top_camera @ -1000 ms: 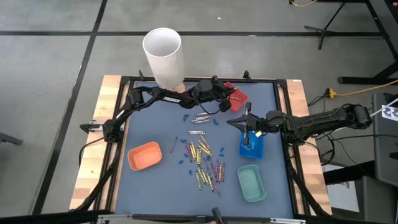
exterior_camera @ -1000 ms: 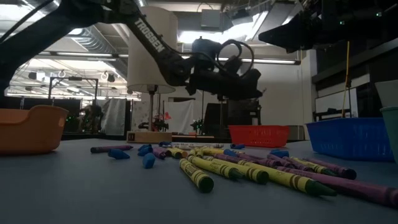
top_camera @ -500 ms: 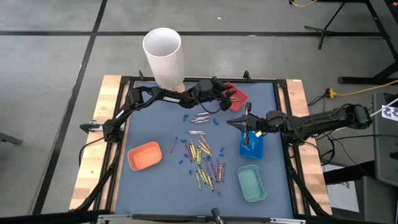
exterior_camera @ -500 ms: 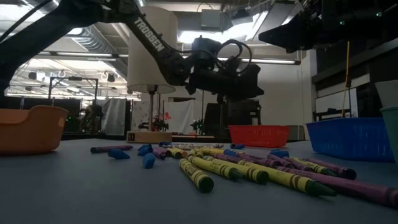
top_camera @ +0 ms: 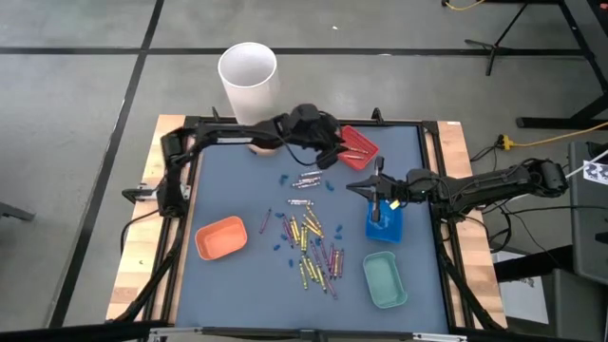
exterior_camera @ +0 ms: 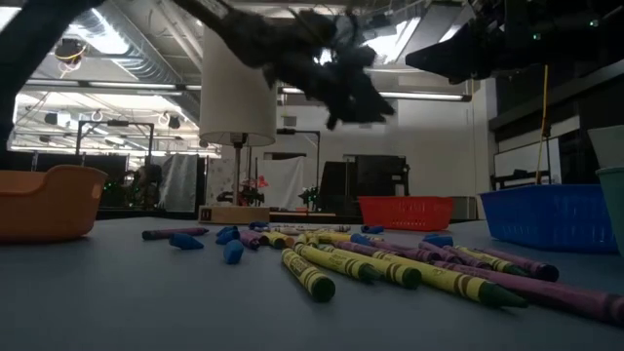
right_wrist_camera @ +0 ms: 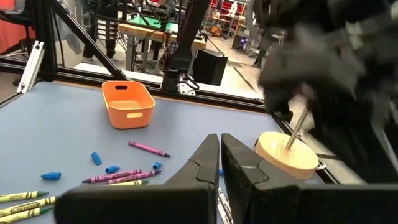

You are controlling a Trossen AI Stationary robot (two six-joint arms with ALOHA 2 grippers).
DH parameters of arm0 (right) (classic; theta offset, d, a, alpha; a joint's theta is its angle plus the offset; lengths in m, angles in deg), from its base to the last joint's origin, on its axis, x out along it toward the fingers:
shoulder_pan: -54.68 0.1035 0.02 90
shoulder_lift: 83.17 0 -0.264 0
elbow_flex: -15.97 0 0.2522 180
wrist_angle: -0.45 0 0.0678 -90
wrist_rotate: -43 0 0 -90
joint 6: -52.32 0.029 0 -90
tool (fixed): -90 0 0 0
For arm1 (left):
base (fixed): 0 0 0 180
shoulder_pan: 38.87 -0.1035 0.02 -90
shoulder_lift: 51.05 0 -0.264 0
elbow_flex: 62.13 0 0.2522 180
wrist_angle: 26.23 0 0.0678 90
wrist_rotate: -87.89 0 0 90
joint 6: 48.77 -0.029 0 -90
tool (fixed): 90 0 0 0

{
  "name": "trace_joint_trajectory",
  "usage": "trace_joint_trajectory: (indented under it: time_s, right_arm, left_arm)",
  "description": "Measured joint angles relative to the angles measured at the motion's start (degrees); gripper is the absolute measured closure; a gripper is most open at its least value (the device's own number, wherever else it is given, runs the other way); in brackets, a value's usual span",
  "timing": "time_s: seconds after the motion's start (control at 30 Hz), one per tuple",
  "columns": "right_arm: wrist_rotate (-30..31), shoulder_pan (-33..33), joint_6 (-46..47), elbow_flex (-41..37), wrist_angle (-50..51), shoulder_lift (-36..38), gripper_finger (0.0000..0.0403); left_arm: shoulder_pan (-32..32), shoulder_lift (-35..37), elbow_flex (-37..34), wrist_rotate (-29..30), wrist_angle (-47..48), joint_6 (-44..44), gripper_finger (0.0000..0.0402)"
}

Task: Sort crayons
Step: Put the grey crayon into the red bin

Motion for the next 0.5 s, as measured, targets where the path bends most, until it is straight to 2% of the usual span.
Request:
trace_joint_trajectory:
  time_s: [0.3,0.4,0.5]
  right_arm:
    - [-1.97,0.00,0.02,0.01,-0.50,0.00,0.0384]
    - [-1.97,0.00,0.67,0.00,-0.62,0.01,0.0384]
    - [-2.07,0.00,1.42,0.02,-0.57,0.02,0.0384]
  left_arm:
    - [5.91,10.49,-0.39,4.16,17.93,-4.74,0.0278]
    - [8.61,13.38,-4.07,5.20,17.50,-3.35,0.0278]
    - [11.42,17.15,-11.70,6.39,13.30,-0.06,0.0278]
